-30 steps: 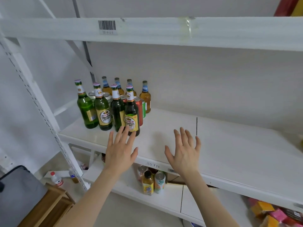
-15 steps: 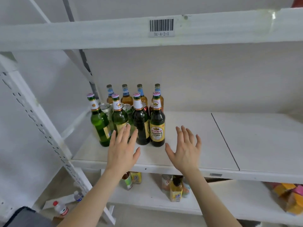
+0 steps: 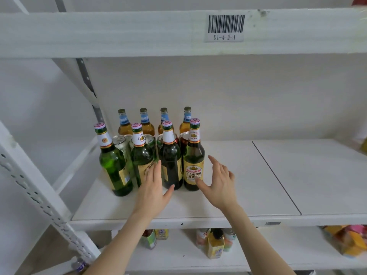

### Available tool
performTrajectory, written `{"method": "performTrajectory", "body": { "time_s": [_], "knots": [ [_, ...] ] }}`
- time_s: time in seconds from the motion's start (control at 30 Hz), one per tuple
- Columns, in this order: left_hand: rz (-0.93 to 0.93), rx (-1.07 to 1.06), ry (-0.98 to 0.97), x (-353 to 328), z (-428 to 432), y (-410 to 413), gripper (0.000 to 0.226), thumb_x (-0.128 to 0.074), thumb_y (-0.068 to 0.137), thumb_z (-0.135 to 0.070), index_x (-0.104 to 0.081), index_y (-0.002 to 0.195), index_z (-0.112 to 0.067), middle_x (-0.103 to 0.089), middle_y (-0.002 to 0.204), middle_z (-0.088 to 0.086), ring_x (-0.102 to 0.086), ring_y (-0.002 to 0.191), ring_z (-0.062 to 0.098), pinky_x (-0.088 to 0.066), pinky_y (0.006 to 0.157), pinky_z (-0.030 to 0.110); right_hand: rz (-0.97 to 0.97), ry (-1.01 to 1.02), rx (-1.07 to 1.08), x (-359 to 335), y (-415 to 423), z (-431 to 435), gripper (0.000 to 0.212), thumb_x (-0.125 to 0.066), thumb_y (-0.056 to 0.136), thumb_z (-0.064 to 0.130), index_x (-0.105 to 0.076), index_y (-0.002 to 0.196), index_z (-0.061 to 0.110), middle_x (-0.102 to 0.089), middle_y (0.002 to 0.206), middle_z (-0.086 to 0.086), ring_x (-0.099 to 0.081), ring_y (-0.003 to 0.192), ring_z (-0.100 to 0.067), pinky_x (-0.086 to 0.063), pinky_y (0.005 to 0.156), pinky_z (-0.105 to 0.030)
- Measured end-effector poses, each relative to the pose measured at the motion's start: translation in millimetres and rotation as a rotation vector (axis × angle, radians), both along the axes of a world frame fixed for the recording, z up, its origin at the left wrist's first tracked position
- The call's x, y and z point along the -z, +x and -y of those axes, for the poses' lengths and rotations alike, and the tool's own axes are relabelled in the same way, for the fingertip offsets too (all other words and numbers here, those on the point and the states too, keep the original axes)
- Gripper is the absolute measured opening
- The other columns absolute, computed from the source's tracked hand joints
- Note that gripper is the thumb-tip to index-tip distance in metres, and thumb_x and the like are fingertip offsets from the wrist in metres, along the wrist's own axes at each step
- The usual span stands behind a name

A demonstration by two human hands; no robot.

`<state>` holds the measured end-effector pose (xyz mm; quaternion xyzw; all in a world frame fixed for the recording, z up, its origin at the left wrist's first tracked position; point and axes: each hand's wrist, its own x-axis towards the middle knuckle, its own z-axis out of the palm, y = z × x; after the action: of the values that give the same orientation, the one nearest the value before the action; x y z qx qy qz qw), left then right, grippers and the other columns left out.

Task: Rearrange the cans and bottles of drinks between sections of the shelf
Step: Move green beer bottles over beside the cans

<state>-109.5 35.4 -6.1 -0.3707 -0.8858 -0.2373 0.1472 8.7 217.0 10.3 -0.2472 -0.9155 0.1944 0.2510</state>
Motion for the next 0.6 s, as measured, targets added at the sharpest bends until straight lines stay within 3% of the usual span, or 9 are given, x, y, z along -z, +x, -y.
{"method": "performTrajectory", "body": {
  "time_s": [0.17,0.23,0.3,0.4,0.6],
  "knots": [
    [0.258,0.076,0.171,22.0,-14.0,-14.3,0.094,-0.07,0.087,-0.042,-0.015,0.155,-0.009,-0.031,0.159,0.008,-0.032,0.146,0.021,-0.032,0.113,0.029,-0.11,-0.242,-0.117,2.6,-20.4,-8.6,0.085,-0.051,0.077,0.067,-0.032,0.147,0.022,-0.049,0.146,0.002,-0.046,0.13,-0.02,-0.038,0.106,-0.046],
    [0.365,0.099,0.259,31.3,-20.3,-21.0,0.091,-0.073,0.086,-0.038,-0.018,0.154,-0.012,-0.038,0.155,0.005,-0.038,0.142,0.019,-0.037,0.113,0.034,-0.176,-0.357,-0.166,1.4,-29.0,-12.0,0.076,-0.063,0.08,0.056,-0.034,0.143,0.024,-0.054,0.139,0.003,-0.051,0.124,-0.018,-0.044,0.103,-0.046],
    [0.447,0.109,0.354,39.1,-26.8,-27.3,0.086,-0.075,0.084,-0.038,-0.025,0.151,-0.017,-0.045,0.149,0.001,-0.043,0.138,0.016,-0.042,0.112,0.037,-0.228,-0.458,-0.205,-0.1,-37.3,-15.3,0.069,-0.073,0.083,0.04,-0.037,0.14,0.025,-0.059,0.129,0.006,-0.055,0.116,-0.013,-0.051,0.095,-0.036],
    [0.536,0.099,0.482,46.5,-37.2,-35.3,0.073,-0.071,0.078,-0.051,-0.039,0.139,-0.025,-0.055,0.135,-0.007,-0.052,0.128,0.012,-0.046,0.107,0.041,-0.278,-0.53,-0.229,-1.9,-49.1,-18.8,0.064,-0.076,0.083,0.03,-0.043,0.137,0.021,-0.061,0.119,0.009,-0.058,0.107,-0.009,-0.047,0.082,-0.017],
    [0.663,0.109,0.589,53.6,-47.7,-44.5,0.05,-0.078,0.083,-0.031,-0.05,0.125,-0.03,-0.061,0.124,-0.013,-0.056,0.121,0.008,-0.047,0.105,0.039,-0.324,-0.591,-0.233,-3.1,-58.5,-25.9,0.056,-0.08,0.079,0.033,-0.05,0.125,0.022,-0.061,0.103,0.021,-0.061,0.096,0.002,-0.047,0.071,-0.01]
  ]
}}
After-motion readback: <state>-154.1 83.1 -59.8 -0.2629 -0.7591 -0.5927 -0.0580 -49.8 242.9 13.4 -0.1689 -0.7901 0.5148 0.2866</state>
